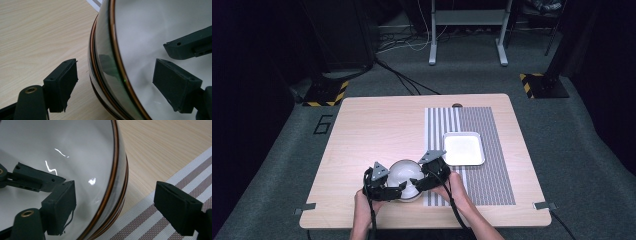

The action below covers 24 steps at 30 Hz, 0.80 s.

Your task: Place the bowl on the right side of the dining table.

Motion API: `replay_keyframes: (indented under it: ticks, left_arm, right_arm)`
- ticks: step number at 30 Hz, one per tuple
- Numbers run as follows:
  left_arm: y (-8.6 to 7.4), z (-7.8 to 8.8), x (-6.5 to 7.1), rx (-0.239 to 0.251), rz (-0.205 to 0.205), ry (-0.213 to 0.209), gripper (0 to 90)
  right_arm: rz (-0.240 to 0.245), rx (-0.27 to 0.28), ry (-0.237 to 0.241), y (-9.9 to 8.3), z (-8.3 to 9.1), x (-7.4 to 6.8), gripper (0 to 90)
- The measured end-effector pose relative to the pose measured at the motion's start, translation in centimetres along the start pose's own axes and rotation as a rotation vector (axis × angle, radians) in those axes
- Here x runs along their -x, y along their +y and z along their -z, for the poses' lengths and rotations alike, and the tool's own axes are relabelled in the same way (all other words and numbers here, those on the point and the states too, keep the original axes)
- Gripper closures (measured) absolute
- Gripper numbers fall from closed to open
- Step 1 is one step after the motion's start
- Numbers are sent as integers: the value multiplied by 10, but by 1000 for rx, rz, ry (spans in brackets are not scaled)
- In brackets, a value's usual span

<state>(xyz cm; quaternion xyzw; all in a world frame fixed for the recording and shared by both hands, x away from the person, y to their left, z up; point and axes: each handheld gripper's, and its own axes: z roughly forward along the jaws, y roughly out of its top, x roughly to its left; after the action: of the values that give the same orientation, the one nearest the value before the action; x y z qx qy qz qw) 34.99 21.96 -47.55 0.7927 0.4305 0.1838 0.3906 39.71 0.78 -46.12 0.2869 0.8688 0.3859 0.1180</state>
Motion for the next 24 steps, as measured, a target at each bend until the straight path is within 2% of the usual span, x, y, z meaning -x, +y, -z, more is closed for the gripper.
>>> replay_keyframes:
  ticks: [3, 6, 8, 18, 23, 24]
  left_arm:
    - [-2, -2, 0, -2, 0, 7, 216]
    - [-3, -2, 0, 1, 2, 3, 217]
    - [-3, -2, 0, 2, 3, 1, 219]
    - [-4, -3, -1, 19, 25, -9, 230]
    - [-3, -3, -2, 22, 18, -7, 254]
    - [-3, -3, -2, 23, 18, -9, 270]
  right_arm:
    - [2, -8, -16, -2, -3, 1, 197]
    - [-16, -6, -7, -4, -5, 1, 214]
    - [1, 3, -16, -3, -5, 1, 234]
    - [19, 9, -15, 5, -7, -3, 373]
    - [19, 1, -4, 7, -5, -4, 441]
    - [32, 3, -3, 8, -5, -4, 456]
